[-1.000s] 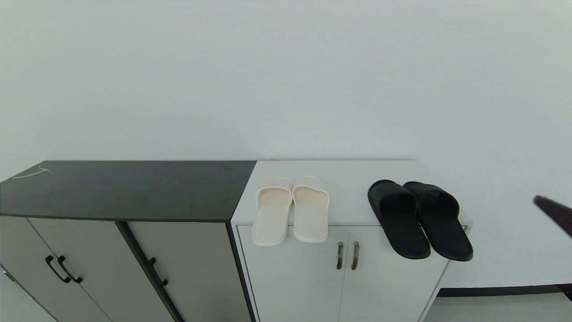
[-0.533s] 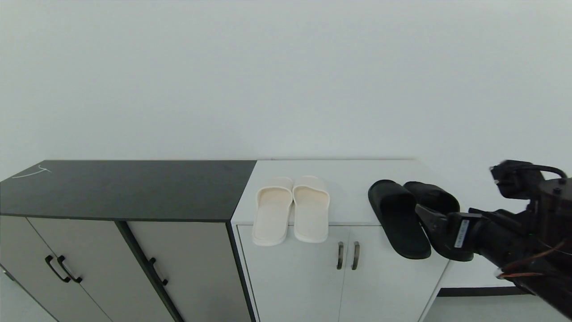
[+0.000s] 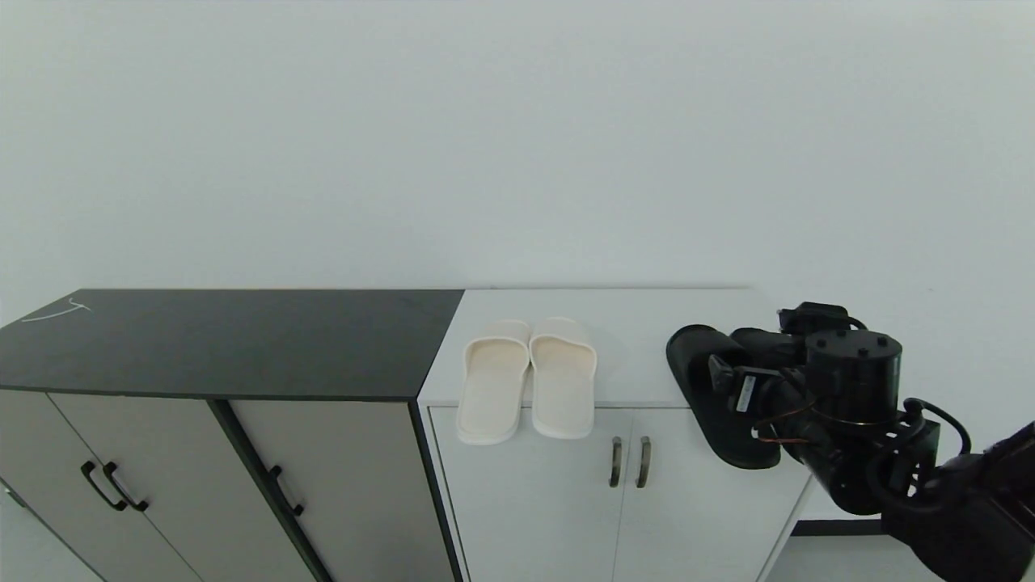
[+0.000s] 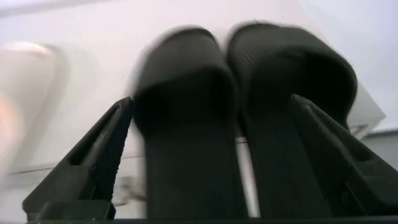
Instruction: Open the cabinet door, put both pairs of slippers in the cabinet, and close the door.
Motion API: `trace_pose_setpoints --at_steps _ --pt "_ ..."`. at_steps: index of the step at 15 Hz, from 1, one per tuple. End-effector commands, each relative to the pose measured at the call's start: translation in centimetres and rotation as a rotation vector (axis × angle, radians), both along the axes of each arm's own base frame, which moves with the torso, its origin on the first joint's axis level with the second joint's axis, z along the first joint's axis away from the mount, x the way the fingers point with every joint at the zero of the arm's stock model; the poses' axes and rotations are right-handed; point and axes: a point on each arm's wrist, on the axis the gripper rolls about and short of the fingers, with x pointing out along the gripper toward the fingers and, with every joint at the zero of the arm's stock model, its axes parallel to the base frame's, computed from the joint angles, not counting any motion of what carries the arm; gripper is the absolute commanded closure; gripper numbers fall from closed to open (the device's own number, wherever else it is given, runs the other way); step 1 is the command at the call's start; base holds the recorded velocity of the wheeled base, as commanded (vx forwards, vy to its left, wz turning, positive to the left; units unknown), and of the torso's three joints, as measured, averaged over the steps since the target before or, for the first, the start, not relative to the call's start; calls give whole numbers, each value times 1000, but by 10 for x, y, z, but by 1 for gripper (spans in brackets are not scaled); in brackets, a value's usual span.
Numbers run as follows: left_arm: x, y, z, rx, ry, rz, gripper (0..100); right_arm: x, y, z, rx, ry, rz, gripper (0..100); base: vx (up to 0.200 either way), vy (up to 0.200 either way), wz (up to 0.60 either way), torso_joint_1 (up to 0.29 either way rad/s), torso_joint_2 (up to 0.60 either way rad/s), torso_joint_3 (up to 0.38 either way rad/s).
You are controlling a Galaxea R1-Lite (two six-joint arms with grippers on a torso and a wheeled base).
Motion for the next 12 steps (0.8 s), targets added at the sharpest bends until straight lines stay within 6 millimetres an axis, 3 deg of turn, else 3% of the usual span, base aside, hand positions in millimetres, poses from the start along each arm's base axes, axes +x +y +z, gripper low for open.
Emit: trace_pose_setpoints --at_steps 1,8,12 --pt "0 0 0 -1 0 0 100 10 -1 -21 -34 56 -20 0 0 0 0 0 0 0" --pt "0 0 0 -1 0 0 100 38 -16 -30 -61 60 -88 0 0 0 0 0 0 0" --pt "0 0 0 -1 0 0 100 56 -14 -29 -49 32 -103 0 0 0 0 0 0 0"
